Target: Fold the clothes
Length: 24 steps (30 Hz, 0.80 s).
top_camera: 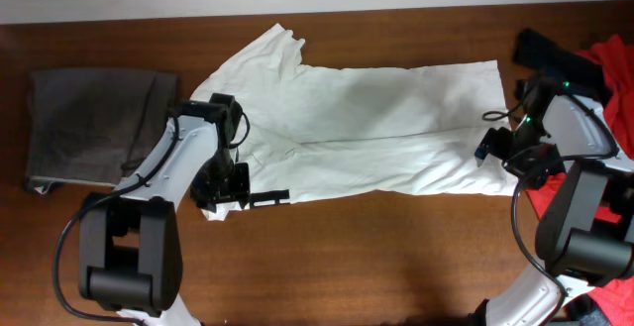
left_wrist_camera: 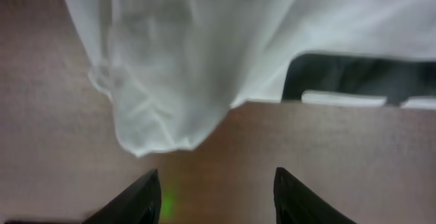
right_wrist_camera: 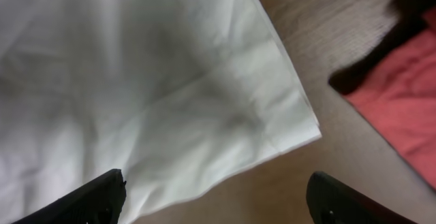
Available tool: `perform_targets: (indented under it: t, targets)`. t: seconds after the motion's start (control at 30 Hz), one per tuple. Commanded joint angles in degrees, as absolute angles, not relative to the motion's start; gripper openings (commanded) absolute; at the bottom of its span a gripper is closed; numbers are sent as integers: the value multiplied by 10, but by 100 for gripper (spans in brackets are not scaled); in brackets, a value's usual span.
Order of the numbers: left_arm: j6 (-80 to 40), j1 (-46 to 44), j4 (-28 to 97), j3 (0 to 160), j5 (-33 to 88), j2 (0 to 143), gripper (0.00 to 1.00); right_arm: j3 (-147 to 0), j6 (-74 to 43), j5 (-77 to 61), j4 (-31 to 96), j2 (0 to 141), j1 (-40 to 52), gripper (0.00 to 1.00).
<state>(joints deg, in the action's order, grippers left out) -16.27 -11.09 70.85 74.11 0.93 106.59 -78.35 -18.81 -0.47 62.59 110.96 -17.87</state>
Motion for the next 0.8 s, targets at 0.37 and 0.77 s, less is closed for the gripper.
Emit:
perform_targets:
  t: [0.37, 0.77]
  targets:
    - [-163, -110, 677, 738, -38, 1058, 54, -758, -174, -8, 607, 1110, -180, 67]
    - [-167, -110, 677, 731, -39, 1058, 55, -718, -174, -4, 558, 1110, -203, 4]
